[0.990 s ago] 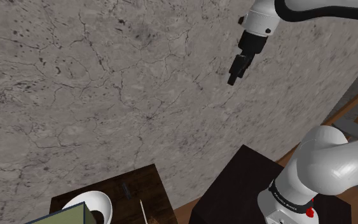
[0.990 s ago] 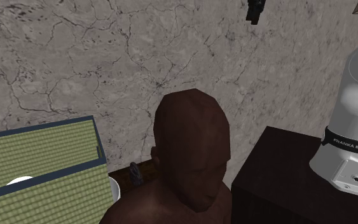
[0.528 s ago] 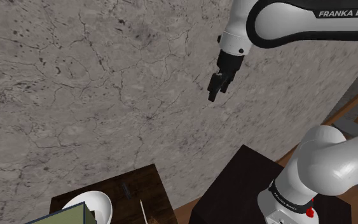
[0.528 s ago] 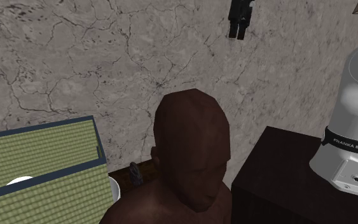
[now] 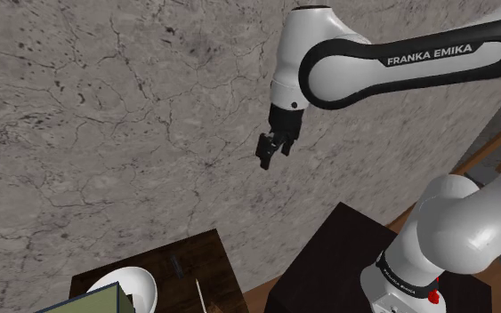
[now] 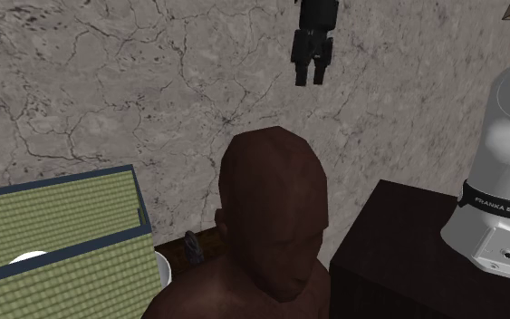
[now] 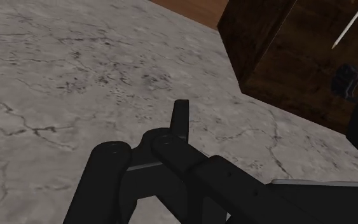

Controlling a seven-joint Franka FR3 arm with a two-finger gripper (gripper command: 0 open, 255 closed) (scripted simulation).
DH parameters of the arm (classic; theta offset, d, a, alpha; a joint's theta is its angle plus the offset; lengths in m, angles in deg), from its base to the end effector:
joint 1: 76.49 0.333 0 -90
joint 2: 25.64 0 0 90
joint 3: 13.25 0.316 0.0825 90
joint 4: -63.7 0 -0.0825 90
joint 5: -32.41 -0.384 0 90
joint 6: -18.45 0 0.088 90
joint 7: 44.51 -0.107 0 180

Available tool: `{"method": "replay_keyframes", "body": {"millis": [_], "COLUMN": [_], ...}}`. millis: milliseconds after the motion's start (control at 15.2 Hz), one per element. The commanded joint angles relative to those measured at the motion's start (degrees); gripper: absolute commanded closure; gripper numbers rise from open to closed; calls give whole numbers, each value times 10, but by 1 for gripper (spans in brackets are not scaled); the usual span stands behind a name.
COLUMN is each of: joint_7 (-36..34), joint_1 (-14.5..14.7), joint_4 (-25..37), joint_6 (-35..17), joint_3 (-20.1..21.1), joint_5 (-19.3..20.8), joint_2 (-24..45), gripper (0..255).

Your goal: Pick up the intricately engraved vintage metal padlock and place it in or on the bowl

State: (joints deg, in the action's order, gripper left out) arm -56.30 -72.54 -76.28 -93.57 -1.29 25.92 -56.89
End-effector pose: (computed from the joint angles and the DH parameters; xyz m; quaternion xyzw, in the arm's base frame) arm 0.3743 0.1205 0.4939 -0.9997 -0.0025 -0.0244 0.0048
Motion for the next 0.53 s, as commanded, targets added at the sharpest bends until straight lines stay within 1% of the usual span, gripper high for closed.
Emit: {"method": "replay_keyframes", "body": {"millis": [0,264,462], "joint_7": [-27,-82,-126], "joint_1": [2,5,7], "joint_4": [13,33,56], "joint_6": [-23,-68,-97], "joint_3": [20,58,84], "joint_5": [-4,-3,6], "joint_2": [41,117,179], "gripper": [0,0,0]}}
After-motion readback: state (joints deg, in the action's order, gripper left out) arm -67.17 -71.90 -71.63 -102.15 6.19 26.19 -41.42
